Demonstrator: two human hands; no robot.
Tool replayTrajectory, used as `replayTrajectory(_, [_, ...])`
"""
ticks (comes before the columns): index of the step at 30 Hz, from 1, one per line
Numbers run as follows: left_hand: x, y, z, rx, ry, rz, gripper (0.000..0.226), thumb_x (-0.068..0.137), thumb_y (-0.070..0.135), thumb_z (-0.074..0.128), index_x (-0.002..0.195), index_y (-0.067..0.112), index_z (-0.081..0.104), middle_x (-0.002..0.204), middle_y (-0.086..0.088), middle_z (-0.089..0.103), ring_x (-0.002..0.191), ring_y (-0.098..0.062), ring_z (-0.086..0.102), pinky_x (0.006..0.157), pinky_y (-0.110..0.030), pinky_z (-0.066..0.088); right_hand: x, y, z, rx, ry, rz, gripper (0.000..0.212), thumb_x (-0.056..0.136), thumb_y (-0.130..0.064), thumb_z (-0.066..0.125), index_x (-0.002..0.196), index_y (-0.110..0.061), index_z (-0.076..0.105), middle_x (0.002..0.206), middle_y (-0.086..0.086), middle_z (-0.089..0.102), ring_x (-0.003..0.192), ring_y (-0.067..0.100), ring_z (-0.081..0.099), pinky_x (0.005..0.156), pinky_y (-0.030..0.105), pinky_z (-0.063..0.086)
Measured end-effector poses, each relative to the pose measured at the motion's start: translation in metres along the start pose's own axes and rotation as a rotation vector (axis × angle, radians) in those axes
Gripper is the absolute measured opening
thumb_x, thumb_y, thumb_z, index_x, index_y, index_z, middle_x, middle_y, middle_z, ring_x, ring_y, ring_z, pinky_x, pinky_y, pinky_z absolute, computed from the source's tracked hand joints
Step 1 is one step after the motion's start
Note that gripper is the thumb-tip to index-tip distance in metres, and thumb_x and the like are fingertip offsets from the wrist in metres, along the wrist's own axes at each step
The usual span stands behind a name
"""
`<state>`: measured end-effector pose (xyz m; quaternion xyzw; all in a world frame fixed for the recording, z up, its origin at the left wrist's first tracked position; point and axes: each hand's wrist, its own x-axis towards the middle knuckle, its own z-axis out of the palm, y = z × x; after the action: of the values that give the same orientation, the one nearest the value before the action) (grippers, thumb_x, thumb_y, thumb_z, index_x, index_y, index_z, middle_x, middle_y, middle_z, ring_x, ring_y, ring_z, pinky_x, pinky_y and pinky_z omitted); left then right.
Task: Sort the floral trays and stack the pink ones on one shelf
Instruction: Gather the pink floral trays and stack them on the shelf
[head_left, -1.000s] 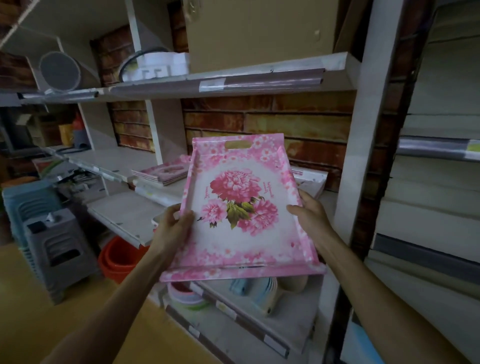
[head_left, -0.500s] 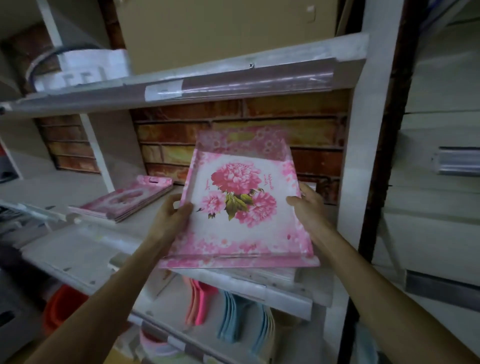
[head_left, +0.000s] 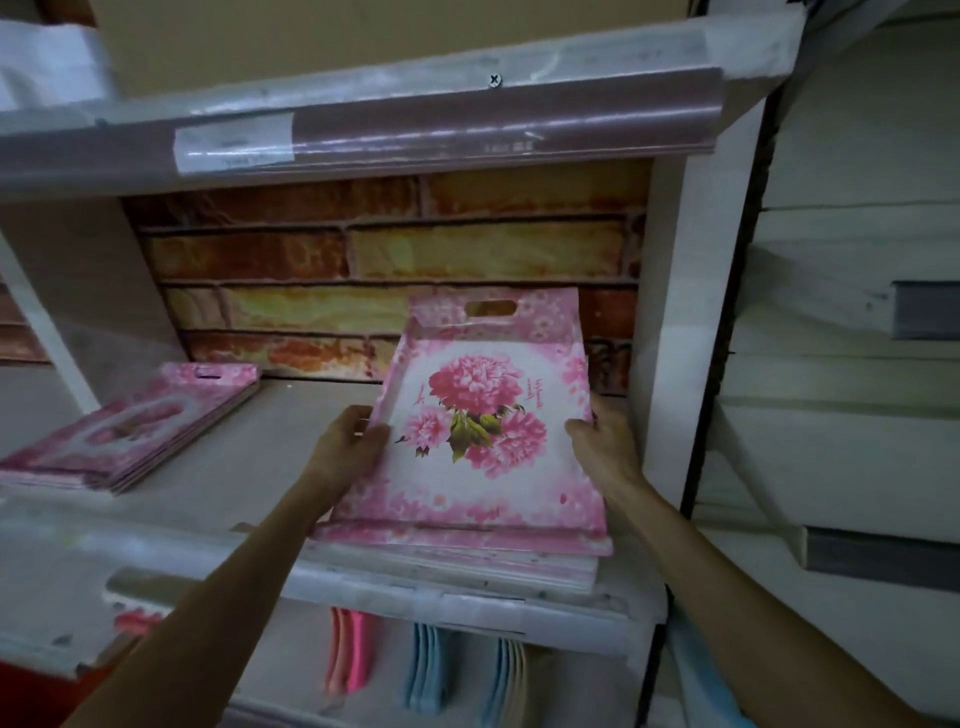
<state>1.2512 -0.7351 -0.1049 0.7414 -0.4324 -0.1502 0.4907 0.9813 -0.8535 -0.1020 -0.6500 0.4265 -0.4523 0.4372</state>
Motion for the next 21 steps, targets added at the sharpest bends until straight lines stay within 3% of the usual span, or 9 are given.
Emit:
replayTrajectory(4, [0.014,-0.009,0.005,0.135,-0.067,0.039,0.028,0.094,0.027,0.057,0.117,0.011,0.06,0.106,-0.007,0.066,0.089,-0.027,0.066,0.075,-0.035,0.053,0.0,0.011,0.003,-0.079,0.046,0.028,0.028,0.089,0.005,0.045,0.083,-0.017,0.061,0.062,-0.01,0.056,0.049,0.01,0.049,0.044,0.02,0.036])
replayTrajectory(7, [0.022,-0.016,0.01,0.202,-0.1,0.085,0.027,0.095,0.02,0.056,0.117,0.005,0.061,0.104,-0.01,0.068,0.082,-0.025,0.065,0.066,-0.027,0.049,0.001,0.022,0.007,-0.121,0.051,0.051,0.026,0.088,0.006,0.044,0.085,-0.009,0.064,0.065,-0.008,0.057,0.052,0.011,0.052,0.043,0.016,0.038])
replayTrajectory(12, [0.033,-0.031,0.011,0.323,-0.18,0.15,0.039,0.089,0.032,0.052,0.104,-0.001,0.069,0.093,-0.017,0.073,0.081,-0.032,0.069,0.068,-0.033,0.053,-0.003,0.033,0.012,-0.18,0.036,0.062,0.023,0.087,0.011,0.042,0.079,0.002,0.062,0.068,0.0,0.059,0.056,0.009,0.052,0.04,0.005,0.035])
replayTrajectory(16, [0.039,-0.042,0.019,0.4,-0.195,0.215,0.045,0.087,0.034,0.043,0.091,-0.003,0.069,0.083,-0.022,0.071,0.074,-0.036,0.067,0.059,-0.026,0.038,-0.004,0.036,0.013,-0.263,0.034,0.015,0.042,0.089,0.014,0.038,0.061,-0.018,0.043,0.06,-0.008,0.045,0.053,0.006,0.044,0.04,0.006,0.035])
replayTrajectory(19, [0.04,-0.045,0.019,0.415,-0.19,0.227,0.043,0.088,0.034,0.044,0.1,0.001,0.069,0.091,-0.02,0.071,0.082,-0.036,0.067,0.064,-0.026,0.039,-0.002,0.038,0.014,-0.324,0.023,-0.008,0.041,0.088,0.012,0.038,0.064,-0.02,0.044,0.063,-0.01,0.047,0.056,0.003,0.046,0.045,0.005,0.033])
replayTrajectory(21, [0.041,-0.045,0.019,0.411,-0.19,0.208,0.038,0.093,0.032,0.048,0.108,0.002,0.068,0.098,-0.018,0.071,0.087,-0.035,0.067,0.068,-0.028,0.044,0.002,0.042,0.014,-0.345,0.023,0.005,0.036,0.087,0.011,0.04,0.066,-0.016,0.047,0.065,-0.006,0.051,0.057,0.008,0.049,0.05,0.013,0.036])
